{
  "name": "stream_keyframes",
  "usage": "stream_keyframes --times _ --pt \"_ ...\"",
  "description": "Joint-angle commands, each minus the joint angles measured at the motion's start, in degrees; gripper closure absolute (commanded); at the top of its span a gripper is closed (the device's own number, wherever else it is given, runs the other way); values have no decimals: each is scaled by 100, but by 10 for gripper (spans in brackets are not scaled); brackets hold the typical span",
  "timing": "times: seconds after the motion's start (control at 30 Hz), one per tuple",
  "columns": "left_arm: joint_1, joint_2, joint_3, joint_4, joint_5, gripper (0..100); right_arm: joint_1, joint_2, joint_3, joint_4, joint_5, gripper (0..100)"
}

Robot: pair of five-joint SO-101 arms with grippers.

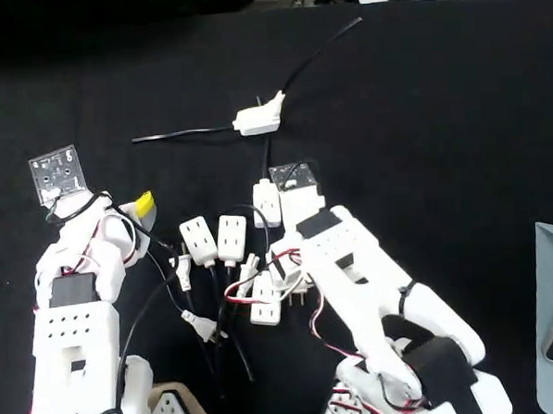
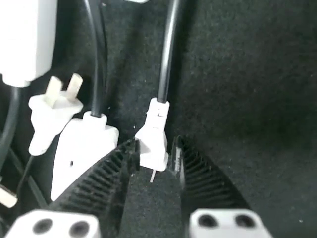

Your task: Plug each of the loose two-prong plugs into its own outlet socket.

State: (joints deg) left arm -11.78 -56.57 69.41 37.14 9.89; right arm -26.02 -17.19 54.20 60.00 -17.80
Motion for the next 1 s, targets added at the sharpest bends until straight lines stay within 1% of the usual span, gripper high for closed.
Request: stream_keyframes --times 0.0,0.2,0.37,0.6,0.7,0.8,0.97 --pt "-57 -114 -57 -123 18 744 114 57 -277 -70 -53 887" --pt "-57 -114 -57 -123 18 744 114 84 -277 -44 -53 887" --pt "-57 -114 -57 -123 18 744 114 84 -233 0 -62 815" --pt "-57 -114 -57 -123 18 744 97 84 -277 88 -62 815" --pt "-57 -114 -57 -123 18 744 -105 84 -277 88 -79 815" --pt "-57 -114 -57 -123 18 744 -316 84 -295 62 -299 815" --pt "-57 -114 -57 -123 18 744 -352 84 -330 88 -334 815"
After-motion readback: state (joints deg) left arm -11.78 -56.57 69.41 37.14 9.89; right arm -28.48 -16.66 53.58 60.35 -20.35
